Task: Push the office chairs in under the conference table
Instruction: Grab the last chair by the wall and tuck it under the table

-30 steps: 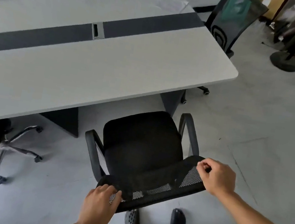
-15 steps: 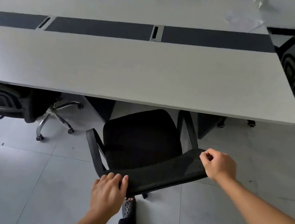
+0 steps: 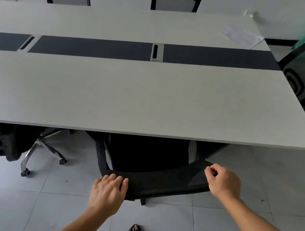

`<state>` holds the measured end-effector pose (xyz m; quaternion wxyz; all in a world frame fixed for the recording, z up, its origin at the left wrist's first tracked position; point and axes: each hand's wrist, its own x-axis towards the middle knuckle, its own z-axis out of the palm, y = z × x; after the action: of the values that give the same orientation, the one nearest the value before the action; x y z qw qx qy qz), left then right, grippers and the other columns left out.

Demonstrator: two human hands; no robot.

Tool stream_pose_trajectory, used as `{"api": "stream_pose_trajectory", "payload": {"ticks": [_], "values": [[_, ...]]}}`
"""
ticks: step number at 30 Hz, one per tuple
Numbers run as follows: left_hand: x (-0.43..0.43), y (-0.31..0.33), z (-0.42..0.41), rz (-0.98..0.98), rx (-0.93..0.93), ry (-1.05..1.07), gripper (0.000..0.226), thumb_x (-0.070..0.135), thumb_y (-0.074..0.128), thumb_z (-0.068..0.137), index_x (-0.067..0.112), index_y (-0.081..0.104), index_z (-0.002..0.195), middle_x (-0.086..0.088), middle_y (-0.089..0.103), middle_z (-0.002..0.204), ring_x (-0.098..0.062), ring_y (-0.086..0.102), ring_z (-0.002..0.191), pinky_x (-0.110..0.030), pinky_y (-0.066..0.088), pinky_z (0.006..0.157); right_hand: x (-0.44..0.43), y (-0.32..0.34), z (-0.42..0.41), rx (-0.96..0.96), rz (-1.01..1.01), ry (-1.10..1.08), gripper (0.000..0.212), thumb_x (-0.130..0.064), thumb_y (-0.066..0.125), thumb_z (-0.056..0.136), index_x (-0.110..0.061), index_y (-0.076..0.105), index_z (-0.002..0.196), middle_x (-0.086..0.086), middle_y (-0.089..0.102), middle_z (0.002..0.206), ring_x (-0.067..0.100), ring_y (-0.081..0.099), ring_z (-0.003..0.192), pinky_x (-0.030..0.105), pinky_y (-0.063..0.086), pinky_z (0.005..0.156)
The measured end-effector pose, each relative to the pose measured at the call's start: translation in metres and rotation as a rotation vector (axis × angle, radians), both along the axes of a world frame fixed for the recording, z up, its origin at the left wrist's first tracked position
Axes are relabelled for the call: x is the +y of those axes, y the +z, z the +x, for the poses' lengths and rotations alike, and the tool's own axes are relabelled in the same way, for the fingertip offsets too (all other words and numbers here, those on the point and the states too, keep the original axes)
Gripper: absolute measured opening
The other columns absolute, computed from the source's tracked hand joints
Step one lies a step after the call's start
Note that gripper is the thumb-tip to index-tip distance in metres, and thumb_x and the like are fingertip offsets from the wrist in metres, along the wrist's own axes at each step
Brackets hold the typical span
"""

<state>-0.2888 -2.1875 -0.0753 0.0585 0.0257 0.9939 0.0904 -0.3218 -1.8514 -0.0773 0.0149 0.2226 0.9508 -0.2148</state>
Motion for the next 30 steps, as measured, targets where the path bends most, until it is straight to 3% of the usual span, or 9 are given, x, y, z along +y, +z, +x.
{"api": "stream_pose_trajectory", "payload": {"ticks": [4,8,12,15,21,25,30], "values": [[-0.016,-0.001,-0.054,-0.006,0.020,-0.056,0.048,0.048,0.020,0.087,0.021,0.051,0.060,0.003,0.059,0.066,-0.022,0.059,0.070,-0.035,0.044,0.069,-0.016,0.000,-0.016,0.009,0.019,-0.074,0.020,-0.025,0.057,0.084,-0.015,0.064,0.068,-0.001,0.053,0.054,0.029,0.044,0.056,0.029,0.031,0.051],[-0.024,-0.002,-0.096,-0.003,0.045,-0.115,0.047,0.046,0.024,0.088,0.019,0.049,0.057,0.002,0.057,0.061,-0.024,0.058,0.065,-0.035,0.046,0.066,-0.023,-0.006,-0.033,0.047,0.028,-0.096,0.021,-0.028,0.055,0.084,-0.016,0.066,0.070,0.000,0.065,0.062,0.027,0.044,0.056,0.029,0.037,0.053],[-0.018,-0.001,-0.132,0.003,0.068,-0.151,0.045,0.045,0.027,0.088,0.018,0.047,0.057,0.002,0.055,0.058,-0.024,0.056,0.060,-0.034,0.045,0.062,-0.017,-0.009,-0.055,0.132,0.069,-0.087,0.029,-0.034,0.045,0.076,-0.017,0.066,0.064,0.002,0.066,0.062,0.030,0.047,0.053,0.027,0.031,0.050],[0.000,0.001,-0.134,0.014,0.115,-0.148,0.041,0.042,0.035,0.087,0.018,0.050,0.057,0.002,0.054,0.054,-0.024,0.055,0.055,-0.033,0.044,0.057,0.003,-0.010,-0.066,0.197,0.090,-0.045,0.026,-0.032,0.048,0.074,-0.019,0.066,0.061,0.002,0.066,0.060,0.034,0.058,0.055,0.025,0.029,0.049],[0.021,-0.002,-0.124,0.002,0.062,-0.146,0.038,0.041,0.039,0.088,0.020,0.056,0.061,0.005,0.056,0.058,-0.019,0.055,0.059,-0.032,0.044,0.058,0.033,-0.015,-0.071,0.222,0.108,0.066,0.034,-0.040,0.040,0.075,-0.022,0.065,0.061,-0.001,0.064,0.055,0.031,0.059,0.051,0.023,0.031,0.048],[0.007,0.003,-0.141,0.041,0.091,-0.115,0.039,0.040,0.037,0.087,0.016,0.052,0.060,0.002,0.054,0.055,-0.023,0.054,0.053,-0.028,0.034,0.053,0.021,-0.004,-0.092,0.221,0.092,0.116,0.031,-0.039,0.041,0.075,-0.024,0.064,0.059,-0.004,0.061,0.050,0.025,0.054,0.044,0.012,0.016,0.047],[-0.006,0.007,-0.143,0.055,0.057,-0.099,0.039,0.040,0.033,0.086,0.016,0.052,0.062,0.002,0.056,0.058,-0.023,0.055,0.055,-0.028,0.034,0.055,0.007,-0.001,-0.087,0.154,0.078,0.162,0.025,-0.035,0.048,0.076,-0.026,0.063,0.058,-0.005,0.060,0.053,0.018,0.046,0.045,0.012,0.015,0.046]]}}
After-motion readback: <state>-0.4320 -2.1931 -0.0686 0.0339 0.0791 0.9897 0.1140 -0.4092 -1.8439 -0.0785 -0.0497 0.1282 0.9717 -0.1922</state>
